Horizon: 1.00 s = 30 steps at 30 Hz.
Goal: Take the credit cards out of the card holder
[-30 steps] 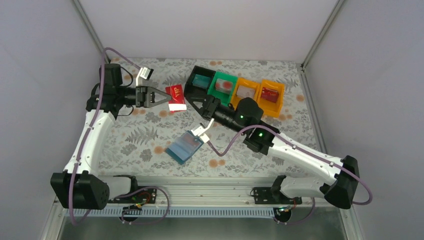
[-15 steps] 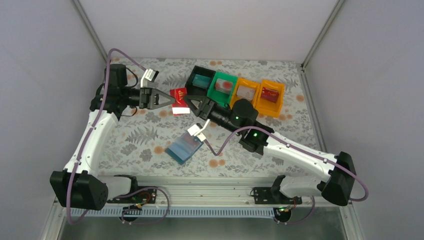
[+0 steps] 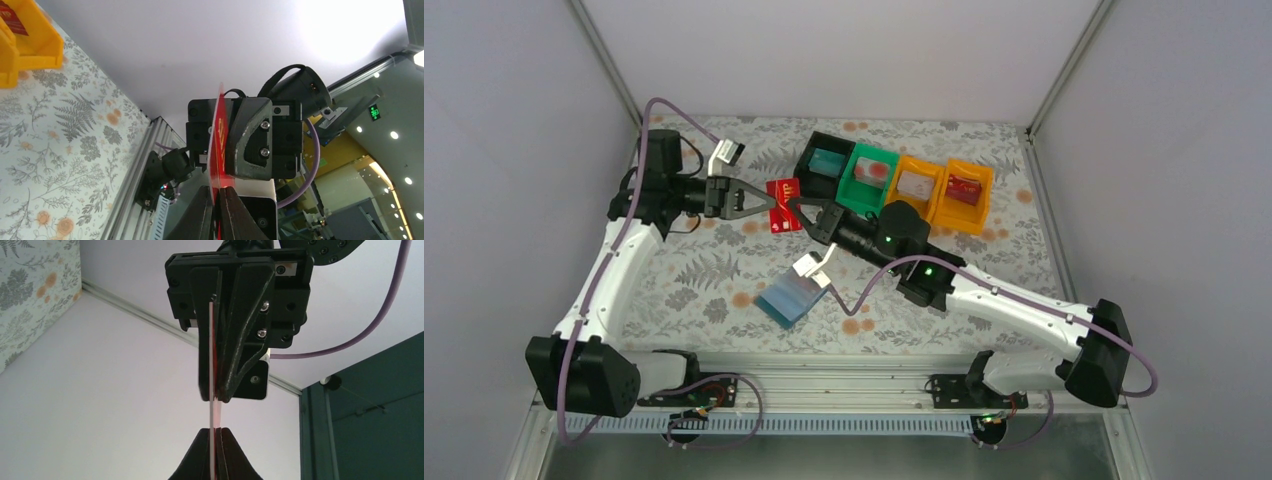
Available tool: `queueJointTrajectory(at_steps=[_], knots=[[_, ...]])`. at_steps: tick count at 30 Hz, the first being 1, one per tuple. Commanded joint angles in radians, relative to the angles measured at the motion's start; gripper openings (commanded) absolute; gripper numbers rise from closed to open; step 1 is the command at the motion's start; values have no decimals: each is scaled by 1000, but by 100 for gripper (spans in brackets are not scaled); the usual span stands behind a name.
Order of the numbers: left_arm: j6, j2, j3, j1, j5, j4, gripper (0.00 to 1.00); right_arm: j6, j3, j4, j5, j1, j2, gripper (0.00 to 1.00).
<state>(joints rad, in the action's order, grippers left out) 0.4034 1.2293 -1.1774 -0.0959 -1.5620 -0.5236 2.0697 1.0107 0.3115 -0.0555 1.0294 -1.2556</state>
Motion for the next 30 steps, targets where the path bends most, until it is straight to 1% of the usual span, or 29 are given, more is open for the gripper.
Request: queueJointTrajectory(at_steps=[1, 3, 4, 5, 7, 8, 9, 11, 14, 16, 17, 19, 22, 25, 28, 30], knots=[[-5, 12, 25, -10, -38, 16, 21, 55, 49, -58, 37, 28, 18, 4], [-42, 15, 18, -8, -22, -6, 47, -23, 84, -149, 49, 28, 30, 4], [-73, 17, 6, -6, -6, -29, 61, -62, 94, -178, 50, 26, 35, 4], [-124, 18, -7, 3, 11, -64, 73, -99, 110, -212, 59, 25, 37, 4], [-182, 19, -34, 21, 55, -108, 88, -190, 159, -277, 92, 23, 32, 4], [-198, 20, -45, 39, 75, -123, 98, -237, 175, -301, 115, 21, 29, 4], [-212, 20, -55, 57, 100, -135, 100, -293, 192, -332, 150, 17, 27, 4], [-256, 19, -76, 101, 160, -173, 100, -440, 243, -427, 226, -3, 12, 4], [-352, 21, -109, 142, 280, -230, 100, -767, 326, -553, 361, -87, -32, 4], [-408, 16, -117, 145, 406, -244, 100, -984, 390, -689, 393, -198, -70, 4], [-422, 8, -106, 146, 463, -235, 100, -1122, 419, -774, 393, -260, -90, 4], [-437, -17, -72, 147, 555, -196, 100, -1273, 443, -855, 377, -390, -129, 4], [-452, -60, -15, 147, 612, -159, 100, -1423, 472, -936, 350, -571, -203, 4], [-469, -84, 6, 147, 602, -158, 100, -1542, 539, -1000, 321, -731, -300, 4], [-473, -92, 8, 147, 567, -156, 100, -1596, 598, -1059, 299, -833, -394, 4], [-480, -94, 3, 147, 551, -157, 100, -1604, 603, -1080, 285, -869, -462, 4]])
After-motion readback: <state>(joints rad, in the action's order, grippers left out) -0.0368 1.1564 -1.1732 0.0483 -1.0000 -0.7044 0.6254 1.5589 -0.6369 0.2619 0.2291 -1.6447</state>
